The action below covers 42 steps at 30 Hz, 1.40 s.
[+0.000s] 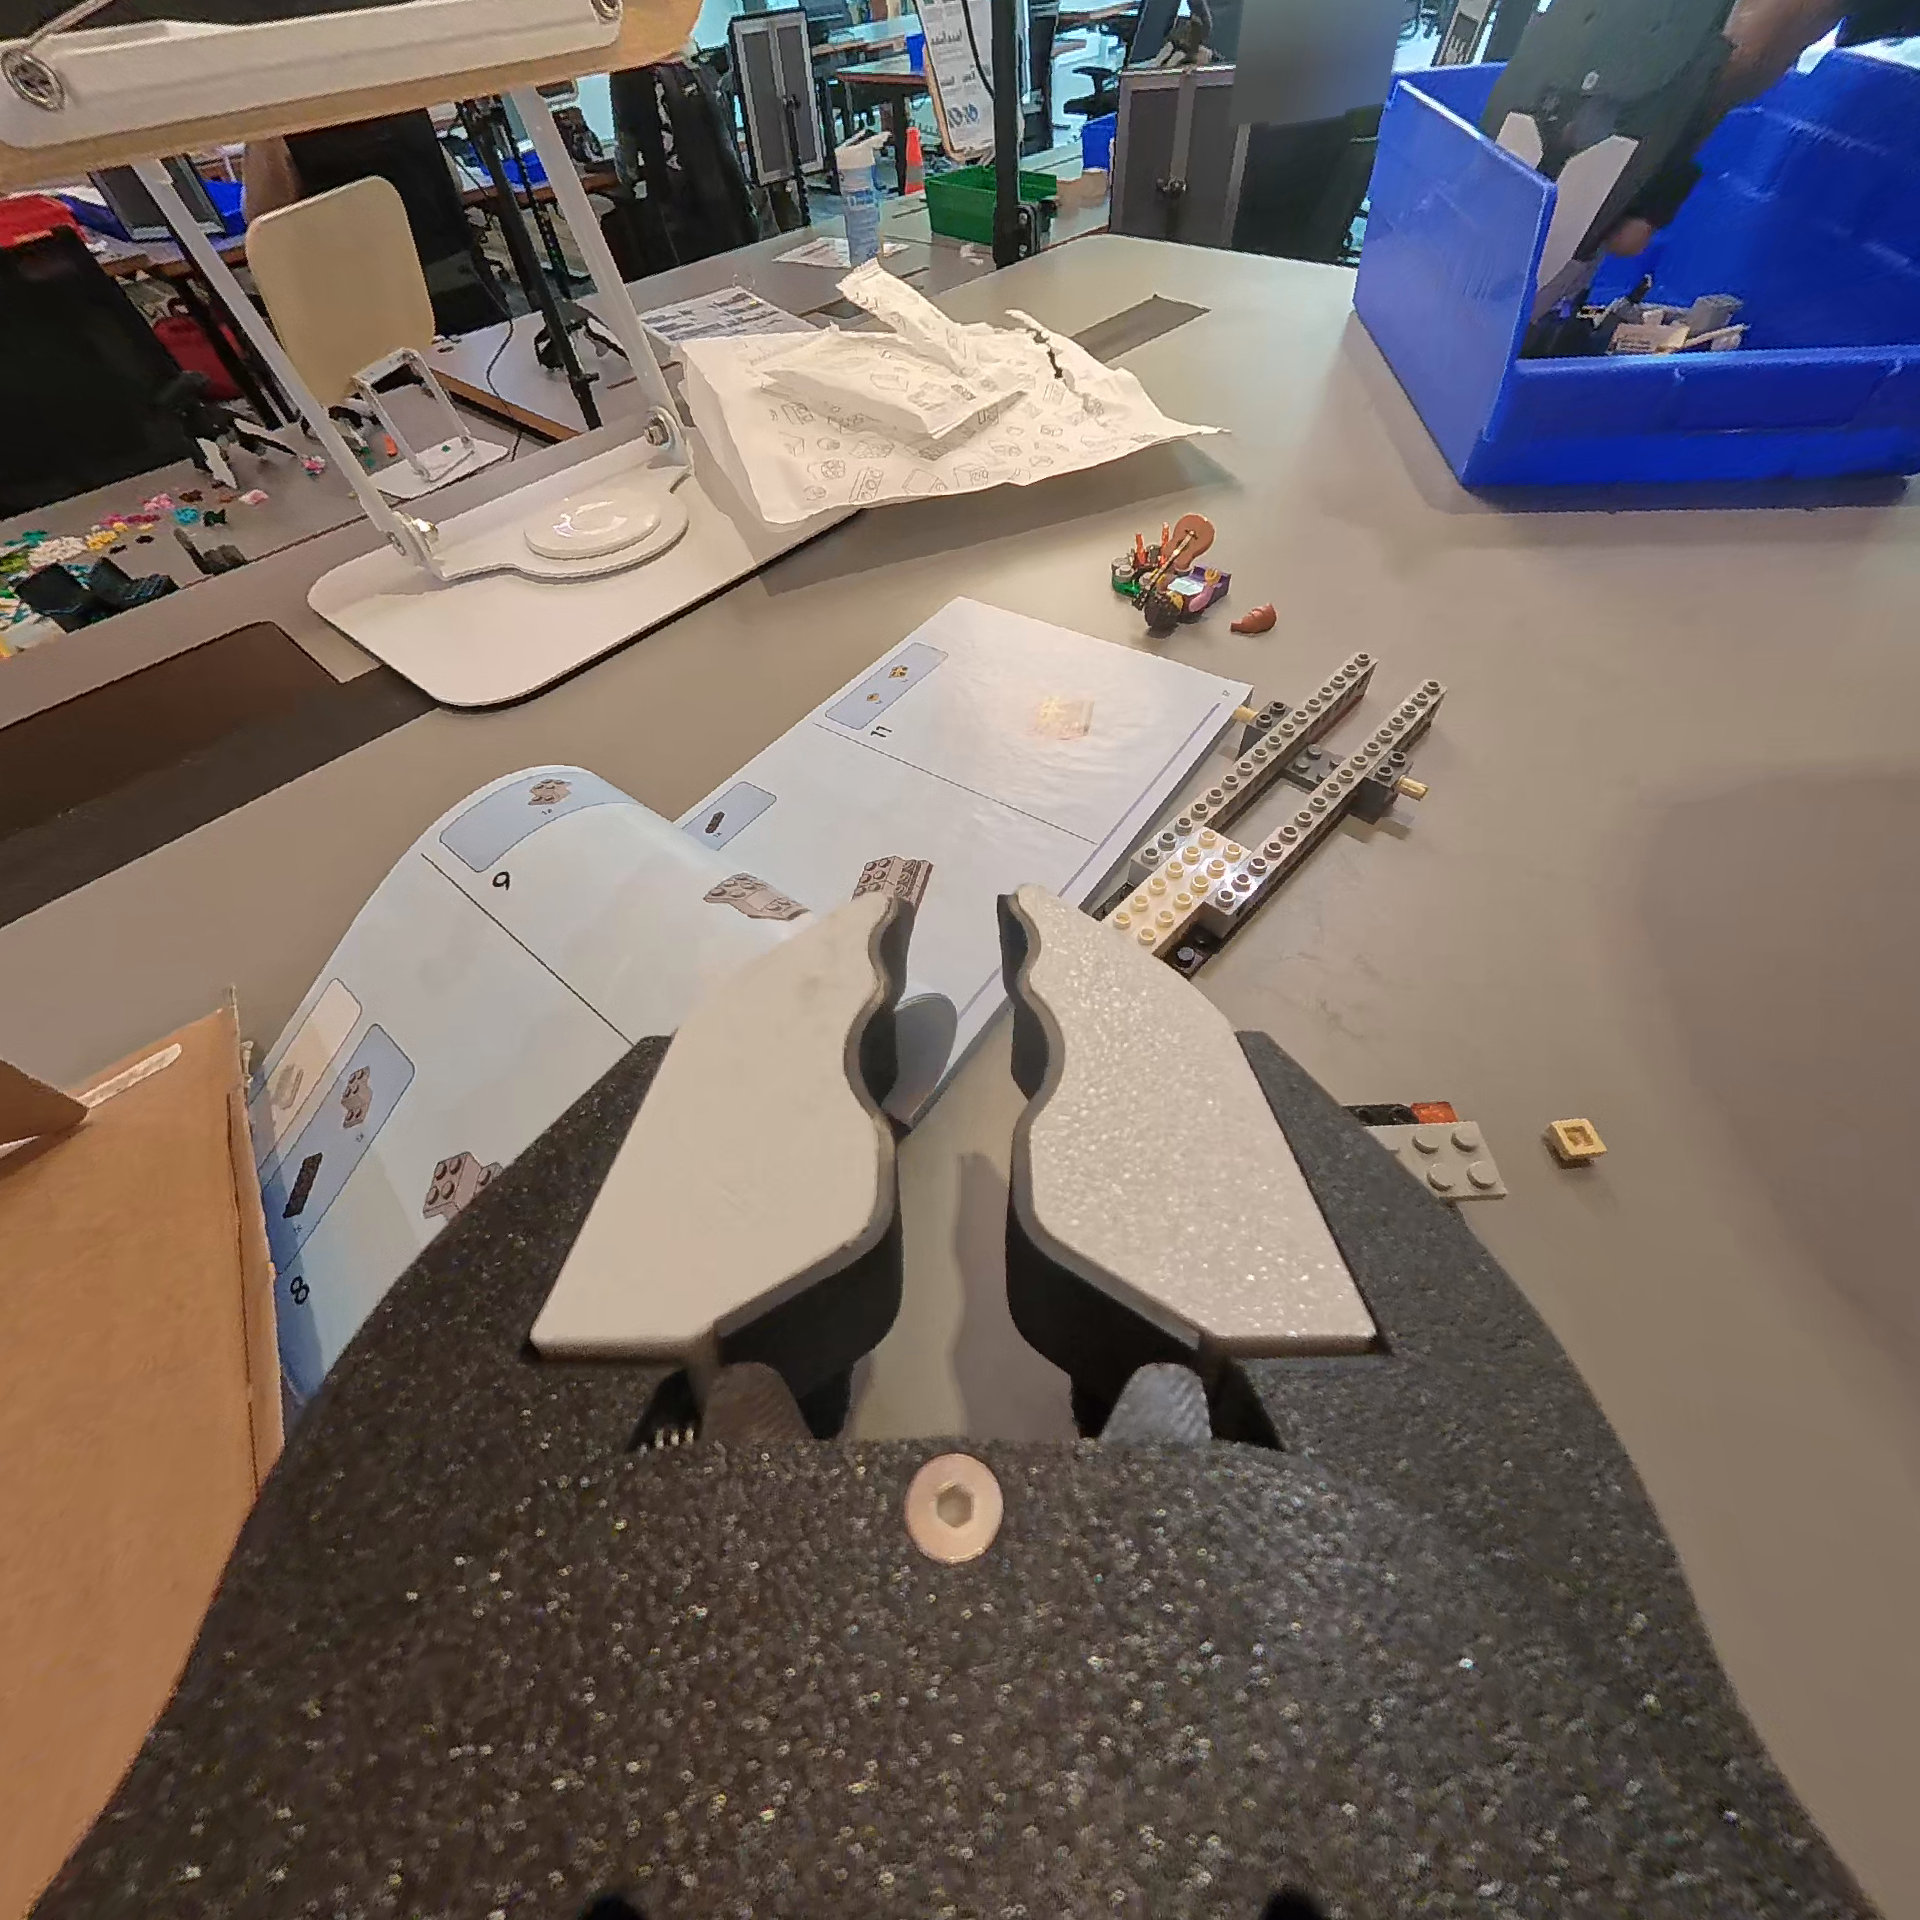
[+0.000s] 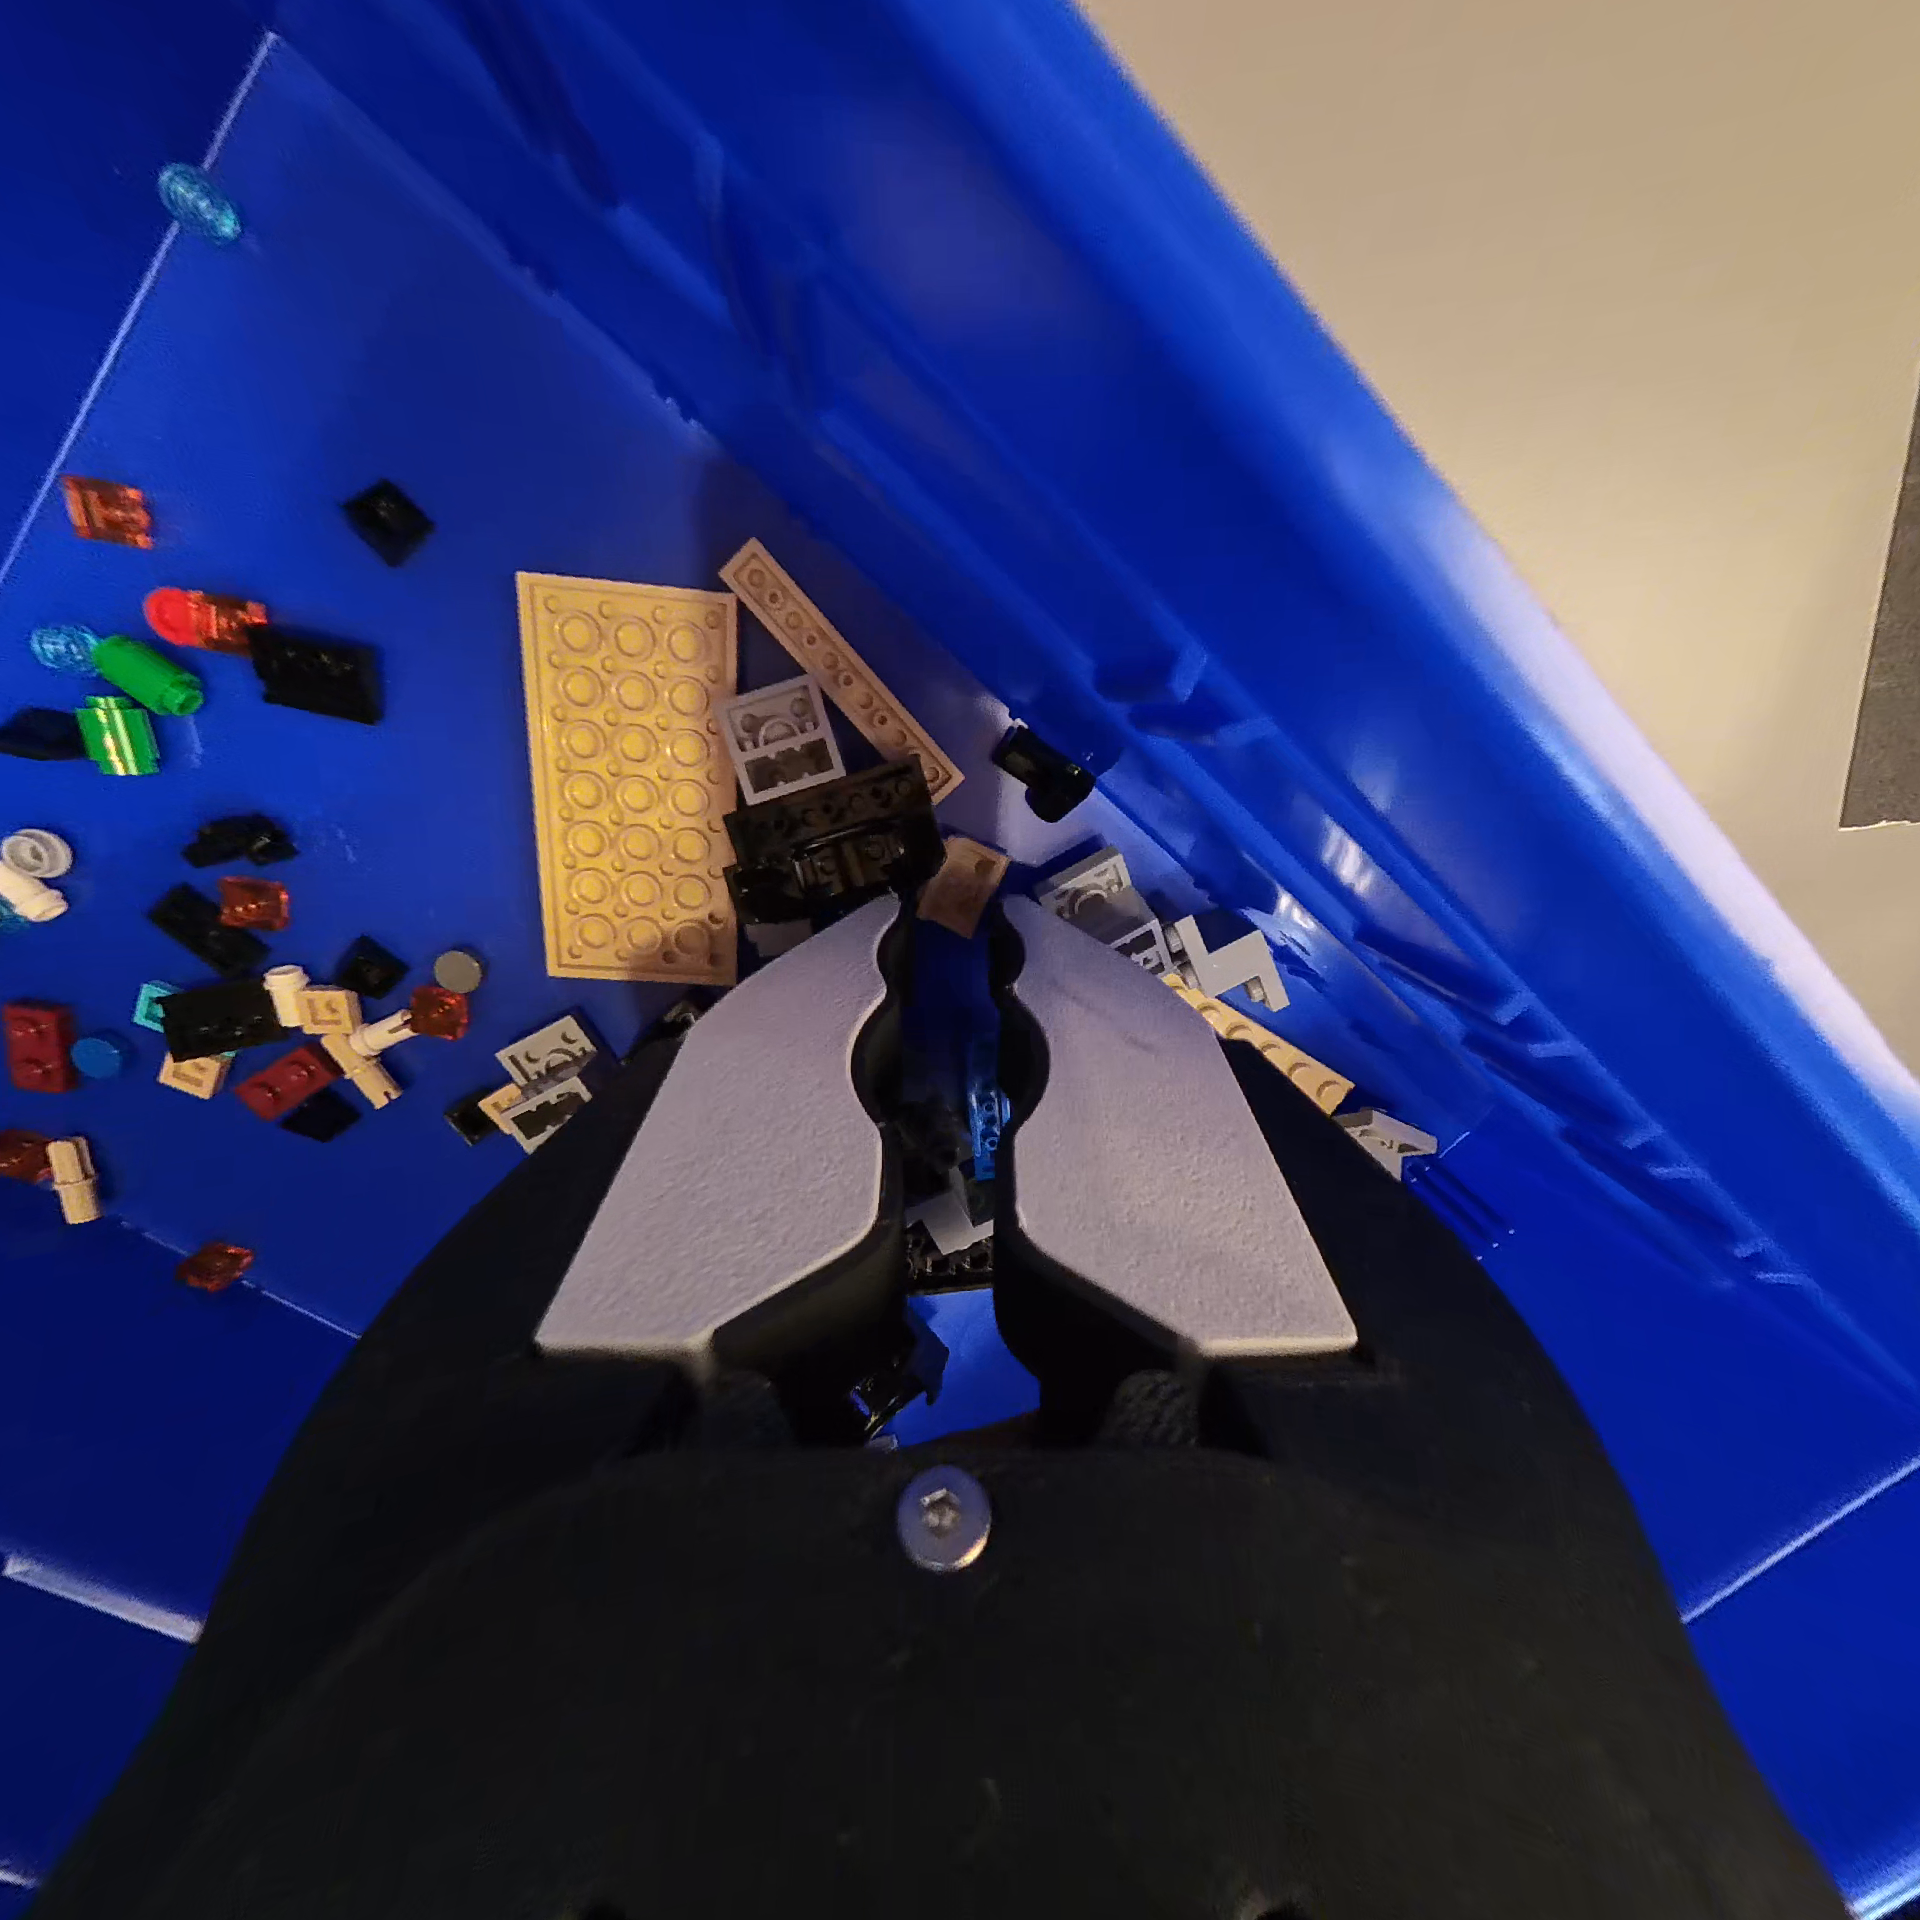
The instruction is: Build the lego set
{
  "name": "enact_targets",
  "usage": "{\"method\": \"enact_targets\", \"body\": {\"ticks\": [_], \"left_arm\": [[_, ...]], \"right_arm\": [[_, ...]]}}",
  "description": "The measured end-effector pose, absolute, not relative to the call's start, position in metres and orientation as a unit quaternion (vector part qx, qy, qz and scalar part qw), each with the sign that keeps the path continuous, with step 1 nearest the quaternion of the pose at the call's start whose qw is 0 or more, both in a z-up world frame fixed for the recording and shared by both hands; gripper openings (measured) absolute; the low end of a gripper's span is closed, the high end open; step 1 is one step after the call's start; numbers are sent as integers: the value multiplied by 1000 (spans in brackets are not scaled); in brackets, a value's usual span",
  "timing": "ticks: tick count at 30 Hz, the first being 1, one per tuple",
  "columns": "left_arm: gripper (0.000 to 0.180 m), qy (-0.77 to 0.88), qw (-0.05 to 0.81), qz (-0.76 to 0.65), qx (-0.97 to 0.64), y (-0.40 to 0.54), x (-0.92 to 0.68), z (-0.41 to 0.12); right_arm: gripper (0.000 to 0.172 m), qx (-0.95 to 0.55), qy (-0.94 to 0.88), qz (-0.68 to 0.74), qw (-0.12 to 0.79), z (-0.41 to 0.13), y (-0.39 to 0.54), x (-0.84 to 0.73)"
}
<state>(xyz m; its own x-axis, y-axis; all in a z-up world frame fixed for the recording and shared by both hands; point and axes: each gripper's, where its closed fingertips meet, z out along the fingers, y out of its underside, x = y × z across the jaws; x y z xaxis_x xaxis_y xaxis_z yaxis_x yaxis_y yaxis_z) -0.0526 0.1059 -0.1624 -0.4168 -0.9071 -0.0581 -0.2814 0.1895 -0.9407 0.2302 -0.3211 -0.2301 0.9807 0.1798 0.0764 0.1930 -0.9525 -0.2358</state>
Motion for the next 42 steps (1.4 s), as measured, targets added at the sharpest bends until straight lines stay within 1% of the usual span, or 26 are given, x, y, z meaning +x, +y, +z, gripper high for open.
{"method": "enact_targets", "body": {"ticks": [5, 9, 13, 18, 21, 23, 26, 29, 31, 34, 37, 42], "left_arm": [[17, 693, 337, -471, -429, 107, -60, -161], [17, 689, 343, -471, -431, 108, -69, -160], [17, 677, 352, -477, -436, 110, -81, -156], [17, 660, 355, -498, -436, 105, -99, -148], [20, 643, 375, -511, -430, 103, -107, -138], [22, 631, 381, -527, -423, 101, -112, -131], [33, 610, 393, -552, -411, 97, -114, -120], [42, 602, 397, -577, -383, 89, -107, -108], [42, 626, 390, -586, -336, 79, -100, -101], [42, 670, 374, -588, -255, 65, -86, -95], [42, 693, 351, -599, -194, 53, -75, -94], [42, 672, 338, -644, -141, 44, -82, -95]], "right_arm": [[12, -991, -77, -31, 103, -230, -332, 234], [12, -991, -55, -34, 118, -217, -338, 232], [12, -984, -44, -64, 160, -176, -326, 212], [12, -971, -55, -111, 204, -121, -284, 144], [12, -957, -46, -97, 269, -104, -240, 85], [12, -939, -27, -54, 338, -102, -201, 41], [12, -901, -3, 43, 431, -112, -139, -19], [12, -874, -8, 112, 472, -134, -83, -53], [12, -850, -23, 153, 504, -140, -48, -64], [12, -798, -30, 223, 560, -134, -2, -71], [12, -726, -17, 308, 614, -114, 30, -78], [11, -613, 22, 426, 665, -90, 46, -83]]}}
